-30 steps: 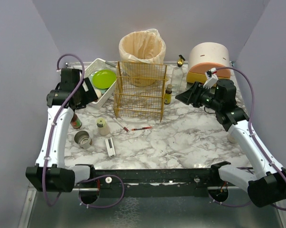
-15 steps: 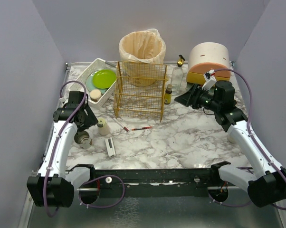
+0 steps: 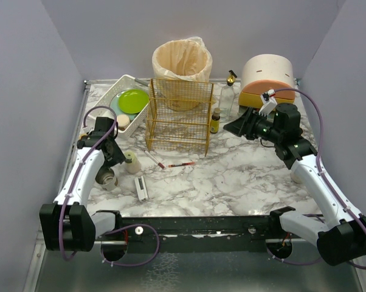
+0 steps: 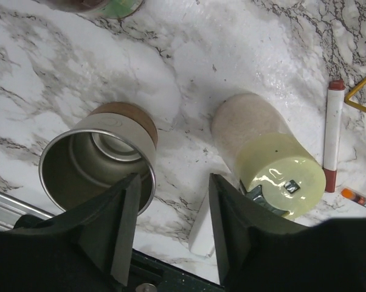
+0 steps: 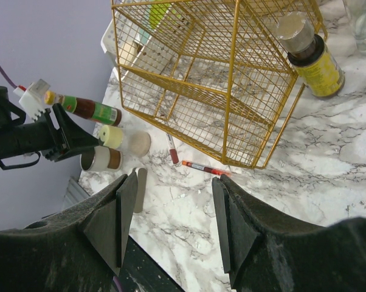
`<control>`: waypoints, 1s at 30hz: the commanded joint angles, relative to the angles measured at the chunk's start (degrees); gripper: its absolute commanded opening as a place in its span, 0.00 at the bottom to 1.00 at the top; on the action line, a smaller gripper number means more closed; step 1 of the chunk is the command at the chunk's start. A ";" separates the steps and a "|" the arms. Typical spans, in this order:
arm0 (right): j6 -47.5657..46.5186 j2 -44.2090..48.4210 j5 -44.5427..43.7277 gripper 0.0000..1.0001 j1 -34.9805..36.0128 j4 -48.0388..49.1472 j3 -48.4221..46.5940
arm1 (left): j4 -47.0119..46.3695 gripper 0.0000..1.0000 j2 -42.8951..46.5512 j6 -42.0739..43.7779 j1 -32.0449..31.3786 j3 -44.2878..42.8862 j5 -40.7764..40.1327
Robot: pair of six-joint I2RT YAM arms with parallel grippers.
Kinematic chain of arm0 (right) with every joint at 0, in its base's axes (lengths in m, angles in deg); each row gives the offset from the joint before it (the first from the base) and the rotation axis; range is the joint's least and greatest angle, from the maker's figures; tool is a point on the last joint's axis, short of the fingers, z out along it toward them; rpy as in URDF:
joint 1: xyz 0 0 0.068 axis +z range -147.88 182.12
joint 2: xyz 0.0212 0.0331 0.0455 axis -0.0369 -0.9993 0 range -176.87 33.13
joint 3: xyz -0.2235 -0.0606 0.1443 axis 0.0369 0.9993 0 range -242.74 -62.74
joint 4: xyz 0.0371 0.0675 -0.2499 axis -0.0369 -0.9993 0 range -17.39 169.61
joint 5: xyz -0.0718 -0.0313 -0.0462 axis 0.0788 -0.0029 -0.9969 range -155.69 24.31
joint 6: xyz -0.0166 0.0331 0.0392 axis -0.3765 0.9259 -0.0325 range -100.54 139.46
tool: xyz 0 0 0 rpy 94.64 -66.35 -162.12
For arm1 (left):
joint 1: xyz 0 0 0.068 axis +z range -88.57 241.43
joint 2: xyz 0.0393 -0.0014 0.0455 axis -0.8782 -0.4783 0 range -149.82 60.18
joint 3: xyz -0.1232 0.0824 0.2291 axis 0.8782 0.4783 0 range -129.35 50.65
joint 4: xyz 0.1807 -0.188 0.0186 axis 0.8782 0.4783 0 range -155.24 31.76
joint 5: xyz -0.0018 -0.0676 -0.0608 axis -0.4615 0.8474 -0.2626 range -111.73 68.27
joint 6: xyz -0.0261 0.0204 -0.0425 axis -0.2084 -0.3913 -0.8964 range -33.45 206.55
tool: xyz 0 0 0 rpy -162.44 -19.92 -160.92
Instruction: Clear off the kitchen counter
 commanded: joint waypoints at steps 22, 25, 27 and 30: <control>-0.84 -0.23 -0.54 0.60 0.27 0.60 0.20 | -3.33 0.09 -2.40 -10.04 1.05 6.22 0.59; -0.86 -0.15 -0.74 0.60 0.27 0.29 0.02 | -2.65 0.00 -2.06 -9.54 1.23 5.04 0.43; -0.90 -0.10 -0.84 0.60 0.30 0.14 0.00 | -1.28 0.00 -0.70 -9.65 1.25 3.20 -0.39; -0.83 -0.19 -0.90 0.60 0.27 0.06 -0.29 | 1.79 0.00 2.20 -9.88 1.25 -1.90 -1.64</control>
